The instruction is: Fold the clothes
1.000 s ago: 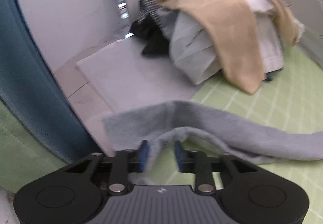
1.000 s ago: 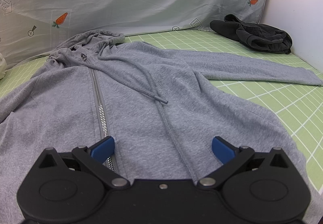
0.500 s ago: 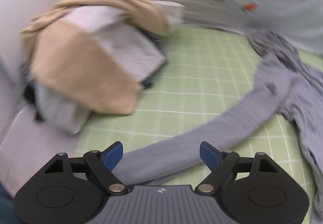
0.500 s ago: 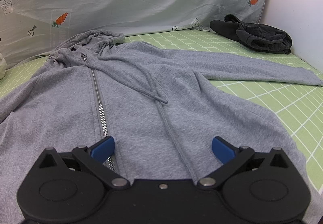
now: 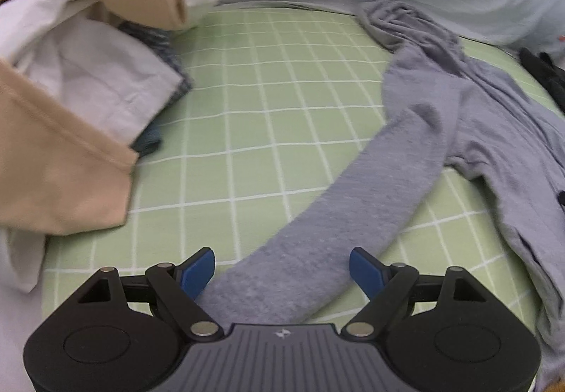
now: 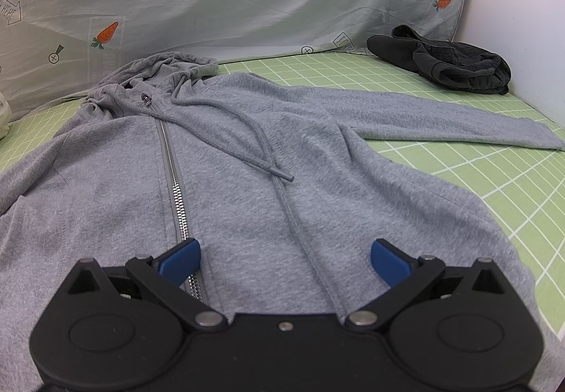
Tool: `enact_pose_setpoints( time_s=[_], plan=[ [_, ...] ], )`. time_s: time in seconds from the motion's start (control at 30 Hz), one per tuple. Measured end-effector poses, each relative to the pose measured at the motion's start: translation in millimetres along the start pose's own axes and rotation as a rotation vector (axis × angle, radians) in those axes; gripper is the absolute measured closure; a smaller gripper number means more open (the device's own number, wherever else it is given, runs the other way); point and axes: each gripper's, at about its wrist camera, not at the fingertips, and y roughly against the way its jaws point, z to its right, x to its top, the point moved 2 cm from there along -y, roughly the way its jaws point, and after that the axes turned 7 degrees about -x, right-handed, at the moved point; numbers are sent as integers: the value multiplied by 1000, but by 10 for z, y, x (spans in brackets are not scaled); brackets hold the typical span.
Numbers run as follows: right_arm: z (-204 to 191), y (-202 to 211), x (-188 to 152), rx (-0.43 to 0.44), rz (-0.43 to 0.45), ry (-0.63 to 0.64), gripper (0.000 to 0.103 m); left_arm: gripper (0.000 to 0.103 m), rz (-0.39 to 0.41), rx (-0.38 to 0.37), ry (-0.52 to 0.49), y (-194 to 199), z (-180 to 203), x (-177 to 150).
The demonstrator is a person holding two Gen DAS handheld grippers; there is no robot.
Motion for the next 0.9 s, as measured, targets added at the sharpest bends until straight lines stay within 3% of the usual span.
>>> enact_pose_setpoints(
  time_s=[0.17, 0.27, 0.4, 0.6, 0.73, 0.8, 0.9],
  plan=[
    [4, -3, 1, 2, 0, 2, 0, 83, 21, -5, -53, 37, 99, -32],
    [4, -3, 1, 3, 0, 2, 0, 92, 57, 6, -67, 101, 130, -43],
    [6, -5, 1, 3, 0, 3, 0, 97, 121, 15, 38, 223, -50, 48],
    [10, -10, 2, 5, 0, 4, 0, 97, 240, 56, 309, 291, -499, 316],
    [9, -10, 1, 5, 0, 4, 0, 97, 206, 201, 425, 200, -680, 411],
    [8, -9, 1, 5, 0, 4, 0, 94, 185, 232, 452, 178, -735, 416],
    [4, -8, 1, 3, 0, 4, 0, 71, 206, 151, 499, 244, -728, 375]
  ],
)
